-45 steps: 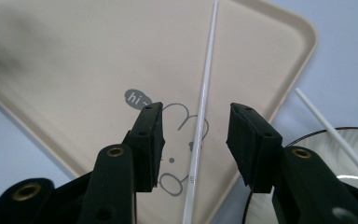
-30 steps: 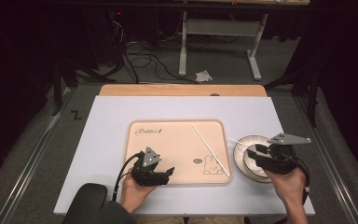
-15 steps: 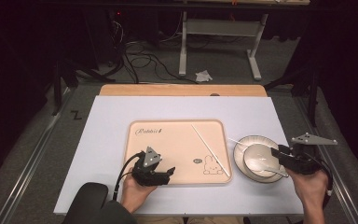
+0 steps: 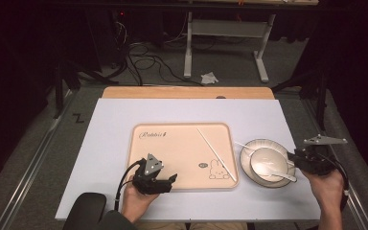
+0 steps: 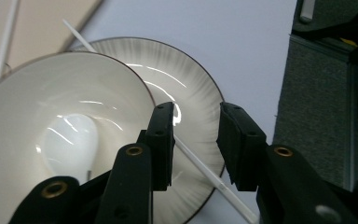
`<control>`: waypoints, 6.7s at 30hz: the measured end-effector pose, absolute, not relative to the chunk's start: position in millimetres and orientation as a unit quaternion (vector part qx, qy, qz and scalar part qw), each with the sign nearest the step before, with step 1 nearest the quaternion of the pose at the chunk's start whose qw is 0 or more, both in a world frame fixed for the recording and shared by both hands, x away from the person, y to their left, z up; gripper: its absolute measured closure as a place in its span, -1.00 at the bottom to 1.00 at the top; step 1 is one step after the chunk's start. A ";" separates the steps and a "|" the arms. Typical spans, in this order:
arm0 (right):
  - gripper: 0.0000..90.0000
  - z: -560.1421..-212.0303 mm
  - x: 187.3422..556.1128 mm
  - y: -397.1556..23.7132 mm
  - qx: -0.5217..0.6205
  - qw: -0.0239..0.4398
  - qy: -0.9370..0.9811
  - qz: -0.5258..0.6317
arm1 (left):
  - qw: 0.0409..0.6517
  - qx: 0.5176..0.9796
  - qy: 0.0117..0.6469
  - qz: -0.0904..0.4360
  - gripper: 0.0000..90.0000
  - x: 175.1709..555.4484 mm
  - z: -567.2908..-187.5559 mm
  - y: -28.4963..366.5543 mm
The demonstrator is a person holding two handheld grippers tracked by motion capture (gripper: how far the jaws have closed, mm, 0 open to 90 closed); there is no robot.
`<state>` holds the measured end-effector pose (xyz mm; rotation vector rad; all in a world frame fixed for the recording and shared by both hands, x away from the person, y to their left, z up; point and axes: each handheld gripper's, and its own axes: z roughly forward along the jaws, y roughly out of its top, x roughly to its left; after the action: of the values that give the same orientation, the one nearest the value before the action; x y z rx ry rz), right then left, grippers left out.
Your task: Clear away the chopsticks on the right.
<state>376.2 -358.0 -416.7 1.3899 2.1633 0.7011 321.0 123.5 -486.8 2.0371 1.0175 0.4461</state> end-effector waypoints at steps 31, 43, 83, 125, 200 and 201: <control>0.59 -450.1 419.8 -365.3 0.489 0.115 0.843 0.190 | 0.388 0.787 0.436 0.198 -0.38 305.6 -488.2 139.7; 0.80 -455.2 425.7 -366.6 0.493 0.106 0.843 0.187 | 0.386 0.786 0.440 0.200 -0.38 304.2 -488.5 141.2; 0.90 -418.3 401.8 -363.6 0.493 0.151 0.813 0.271 | 0.386 0.794 0.430 0.191 -0.37 310.7 -489.4 136.1; 0.90 -411.1 358.5 -256.6 0.410 0.117 0.854 0.300 | 0.397 0.800 0.405 0.196 -0.38 325.9 -489.5 119.6; 1.00 -469.6 397.6 -147.7 0.340 0.090 0.913 0.204 | 0.389 0.772 0.454 0.217 -0.38 304.5 -488.6 145.2; 1.00 -470.2 396.9 -145.7 0.338 0.089 0.913 0.210 | 0.387 0.772 0.454 0.218 -0.38 304.2 -488.3 145.5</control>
<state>396.9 -145.7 -470.2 1.0047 2.7182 0.6240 304.2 145.5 -488.3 1.9652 1.1560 0.5542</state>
